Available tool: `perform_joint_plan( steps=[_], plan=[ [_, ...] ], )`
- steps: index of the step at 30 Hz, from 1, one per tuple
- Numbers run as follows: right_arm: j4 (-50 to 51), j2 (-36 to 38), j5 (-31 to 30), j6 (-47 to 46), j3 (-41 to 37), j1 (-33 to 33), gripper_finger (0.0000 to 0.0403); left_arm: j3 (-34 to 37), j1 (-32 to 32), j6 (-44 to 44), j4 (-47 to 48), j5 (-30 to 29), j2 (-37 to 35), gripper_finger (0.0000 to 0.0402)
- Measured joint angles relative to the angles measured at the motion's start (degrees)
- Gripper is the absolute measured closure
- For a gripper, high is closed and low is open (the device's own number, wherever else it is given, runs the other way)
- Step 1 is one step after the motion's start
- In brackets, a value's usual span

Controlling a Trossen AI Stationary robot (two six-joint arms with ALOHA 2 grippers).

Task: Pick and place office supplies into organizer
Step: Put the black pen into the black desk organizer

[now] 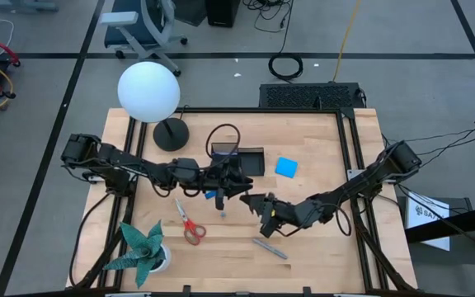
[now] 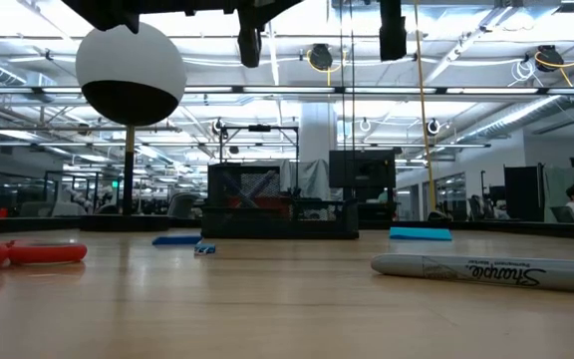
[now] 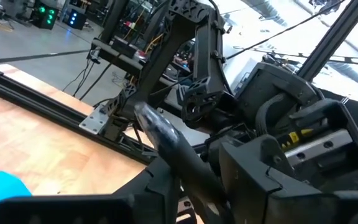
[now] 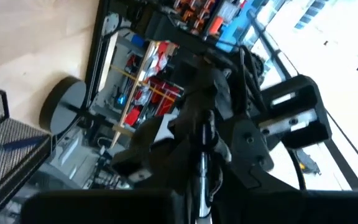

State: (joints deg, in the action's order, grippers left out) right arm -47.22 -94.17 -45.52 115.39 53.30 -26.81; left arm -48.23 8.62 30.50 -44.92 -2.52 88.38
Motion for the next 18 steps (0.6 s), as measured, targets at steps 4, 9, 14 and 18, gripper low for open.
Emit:
perform_joint_plan(
  steps=[4,9,14,18],
  plan=[
    [-0.16,0.95,-1.13,0.52,0.0,0.0,0.0381,0.0,-0.02,-0.49,0.41,1.5,-0.67,0.0284],
    [-0.42,2.53,-2.89,0.55,0.0,0.0,0.0381,-0.04,0.04,-1.55,4.17,2.66,-2.95,0.0284],
    [-0.39,4.24,-5.73,-0.78,-0.07,0.13,0.0381,-0.09,0.23,-3.71,10.44,2.44,-6.57,0.0284],
    [-1.17,5.07,-7.57,-5.68,0.0,0.53,0.0381,0.0,1.27,-7.38,15.49,-0.58,-9.37,0.0284]
  ],
)
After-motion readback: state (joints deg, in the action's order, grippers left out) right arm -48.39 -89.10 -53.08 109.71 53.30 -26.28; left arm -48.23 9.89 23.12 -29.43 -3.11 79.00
